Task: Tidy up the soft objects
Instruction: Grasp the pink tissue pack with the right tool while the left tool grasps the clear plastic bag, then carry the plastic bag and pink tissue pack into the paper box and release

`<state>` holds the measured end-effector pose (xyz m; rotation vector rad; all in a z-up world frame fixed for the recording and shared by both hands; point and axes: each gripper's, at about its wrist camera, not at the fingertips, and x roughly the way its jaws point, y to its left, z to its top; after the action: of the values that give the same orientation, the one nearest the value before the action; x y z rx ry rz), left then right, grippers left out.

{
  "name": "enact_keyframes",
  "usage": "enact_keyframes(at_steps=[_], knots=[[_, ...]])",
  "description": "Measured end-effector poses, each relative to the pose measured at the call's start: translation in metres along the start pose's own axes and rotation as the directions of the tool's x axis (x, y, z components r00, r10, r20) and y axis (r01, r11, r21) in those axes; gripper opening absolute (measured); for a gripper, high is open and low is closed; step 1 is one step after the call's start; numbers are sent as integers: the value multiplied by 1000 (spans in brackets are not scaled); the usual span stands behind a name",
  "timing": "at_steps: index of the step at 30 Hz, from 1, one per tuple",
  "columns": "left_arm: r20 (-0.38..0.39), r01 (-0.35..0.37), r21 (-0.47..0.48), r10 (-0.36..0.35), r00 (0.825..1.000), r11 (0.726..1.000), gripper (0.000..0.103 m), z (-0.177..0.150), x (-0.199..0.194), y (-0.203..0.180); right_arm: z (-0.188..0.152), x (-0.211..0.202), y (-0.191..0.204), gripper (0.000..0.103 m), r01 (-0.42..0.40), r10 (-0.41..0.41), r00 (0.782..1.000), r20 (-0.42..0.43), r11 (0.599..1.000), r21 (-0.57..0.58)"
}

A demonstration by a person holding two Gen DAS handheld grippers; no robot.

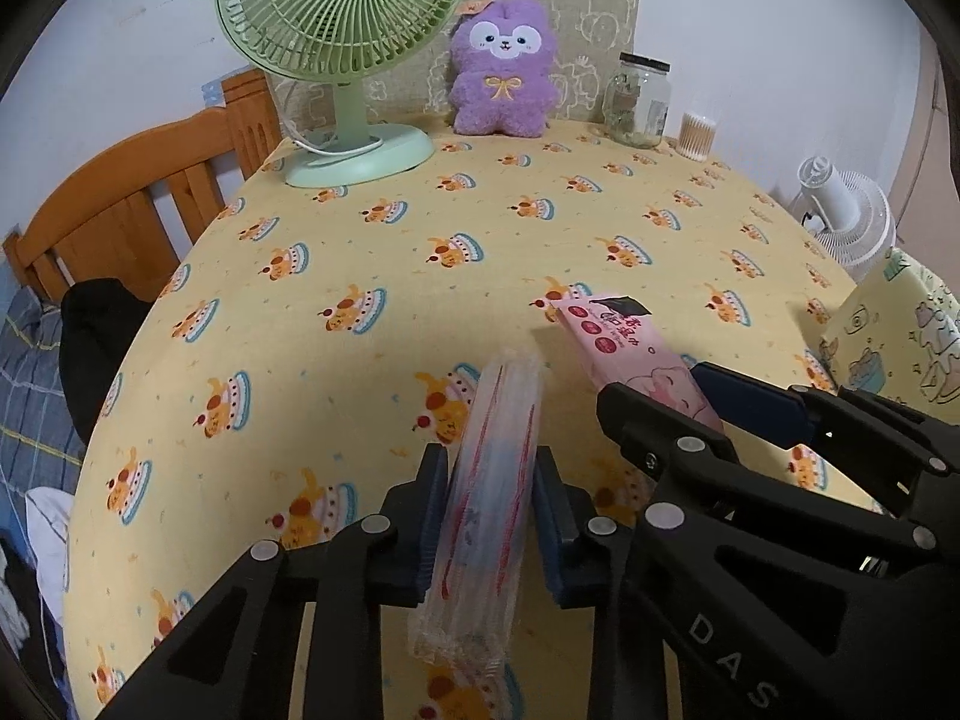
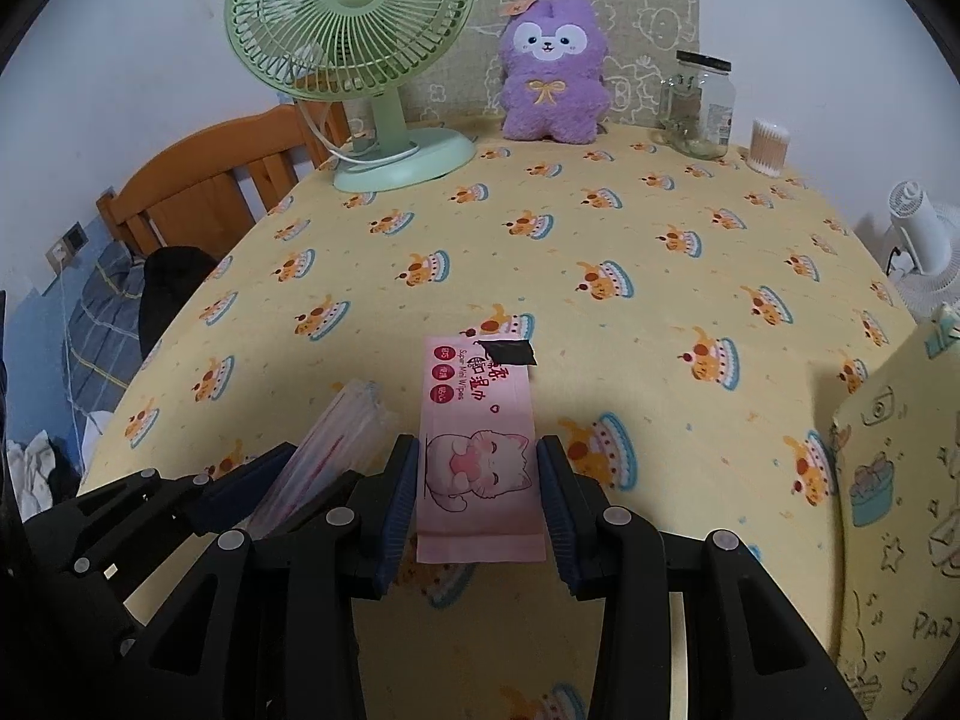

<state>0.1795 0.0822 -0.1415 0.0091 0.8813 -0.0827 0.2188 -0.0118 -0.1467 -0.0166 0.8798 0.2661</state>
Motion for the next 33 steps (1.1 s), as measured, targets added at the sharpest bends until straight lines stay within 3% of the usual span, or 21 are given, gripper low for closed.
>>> enact_keyframes(at_steps=[33], knots=[[167, -43, 7, 41, 985, 999, 25, 10, -96, -44, 4, -113, -18, 43, -33, 33, 984, 175, 999, 1]])
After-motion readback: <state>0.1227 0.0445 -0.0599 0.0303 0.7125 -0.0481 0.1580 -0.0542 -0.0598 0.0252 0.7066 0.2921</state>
